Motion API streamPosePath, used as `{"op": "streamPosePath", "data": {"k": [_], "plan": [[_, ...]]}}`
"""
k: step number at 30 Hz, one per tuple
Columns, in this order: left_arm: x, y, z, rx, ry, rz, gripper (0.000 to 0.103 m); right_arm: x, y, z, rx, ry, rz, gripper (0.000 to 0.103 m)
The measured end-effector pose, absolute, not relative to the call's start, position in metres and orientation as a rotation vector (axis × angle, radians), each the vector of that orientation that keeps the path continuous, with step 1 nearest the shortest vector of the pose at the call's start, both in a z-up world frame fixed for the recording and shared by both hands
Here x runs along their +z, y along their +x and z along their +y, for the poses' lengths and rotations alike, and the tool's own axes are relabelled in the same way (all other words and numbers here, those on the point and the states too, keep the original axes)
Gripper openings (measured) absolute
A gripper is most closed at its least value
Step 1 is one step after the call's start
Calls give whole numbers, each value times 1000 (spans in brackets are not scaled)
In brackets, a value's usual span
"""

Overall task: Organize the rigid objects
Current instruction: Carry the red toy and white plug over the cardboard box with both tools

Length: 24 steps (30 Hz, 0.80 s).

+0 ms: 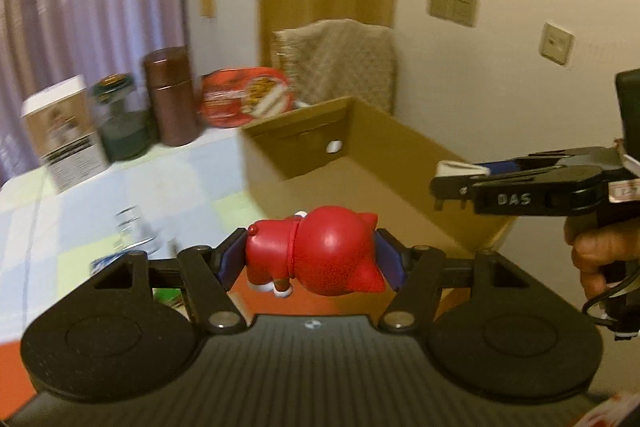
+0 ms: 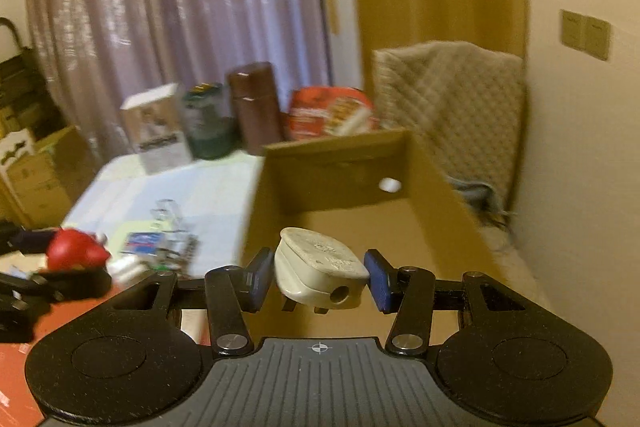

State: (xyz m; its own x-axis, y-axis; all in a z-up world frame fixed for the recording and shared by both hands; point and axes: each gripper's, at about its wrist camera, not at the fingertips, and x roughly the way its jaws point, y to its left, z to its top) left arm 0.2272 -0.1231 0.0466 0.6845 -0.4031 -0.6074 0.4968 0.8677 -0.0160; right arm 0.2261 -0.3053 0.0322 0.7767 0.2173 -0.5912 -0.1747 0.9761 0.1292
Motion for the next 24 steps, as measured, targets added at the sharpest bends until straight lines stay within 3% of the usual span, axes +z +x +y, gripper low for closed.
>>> {"op": "streamPosePath", "data": {"k": [10,24], "plan": [[18,252,-193,-595,243,694,63,9,235,-369,166,122,681,47],[-3,254,-211,-626,287,728,64,-8,238,-376,163,127,699,47]]}}
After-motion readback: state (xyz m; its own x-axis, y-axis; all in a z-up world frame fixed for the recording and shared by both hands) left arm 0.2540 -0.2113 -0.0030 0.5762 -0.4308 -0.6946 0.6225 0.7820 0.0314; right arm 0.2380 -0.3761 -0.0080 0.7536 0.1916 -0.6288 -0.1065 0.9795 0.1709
